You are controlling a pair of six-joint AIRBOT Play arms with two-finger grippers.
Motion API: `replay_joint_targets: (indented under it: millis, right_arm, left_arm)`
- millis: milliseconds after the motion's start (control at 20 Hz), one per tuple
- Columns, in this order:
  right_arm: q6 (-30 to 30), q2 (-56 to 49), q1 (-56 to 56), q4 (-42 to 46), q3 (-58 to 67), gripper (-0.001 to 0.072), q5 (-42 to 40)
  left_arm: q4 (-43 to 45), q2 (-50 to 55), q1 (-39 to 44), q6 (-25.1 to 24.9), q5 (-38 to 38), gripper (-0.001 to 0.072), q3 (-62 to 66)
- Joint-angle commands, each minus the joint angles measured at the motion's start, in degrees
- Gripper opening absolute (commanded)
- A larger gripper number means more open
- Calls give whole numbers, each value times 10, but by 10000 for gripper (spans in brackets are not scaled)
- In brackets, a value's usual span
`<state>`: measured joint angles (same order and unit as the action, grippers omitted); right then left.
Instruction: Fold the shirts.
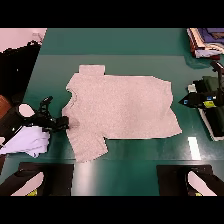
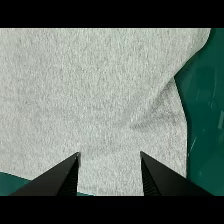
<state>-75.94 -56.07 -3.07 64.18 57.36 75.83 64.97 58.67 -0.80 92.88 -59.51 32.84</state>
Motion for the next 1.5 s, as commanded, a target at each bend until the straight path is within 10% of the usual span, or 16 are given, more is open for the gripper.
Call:
replay_joint_targets:
  millis: [0,500,850,1100,1450]
  right_arm:
    - [2,1,-2,10,0,434,12]
    - [15,-29,-233,8,-182,435,36]
    - [43,-125,-194,-62,-245,425,-17]
    - [45,-93,-138,-61,-245,12,-62]
    - [45,63,-123,-104,-51,11,-74]
  left_arm:
    - [-10,-1,0,-4,-1,60,0]
    - [-14,-63,0,-29,-20,23,54]
    - [-13,-63,0,-33,-15,23,54]
    - [-14,-64,0,-33,-14,22,56]
    - [-11,-151,0,-33,-62,22,263]
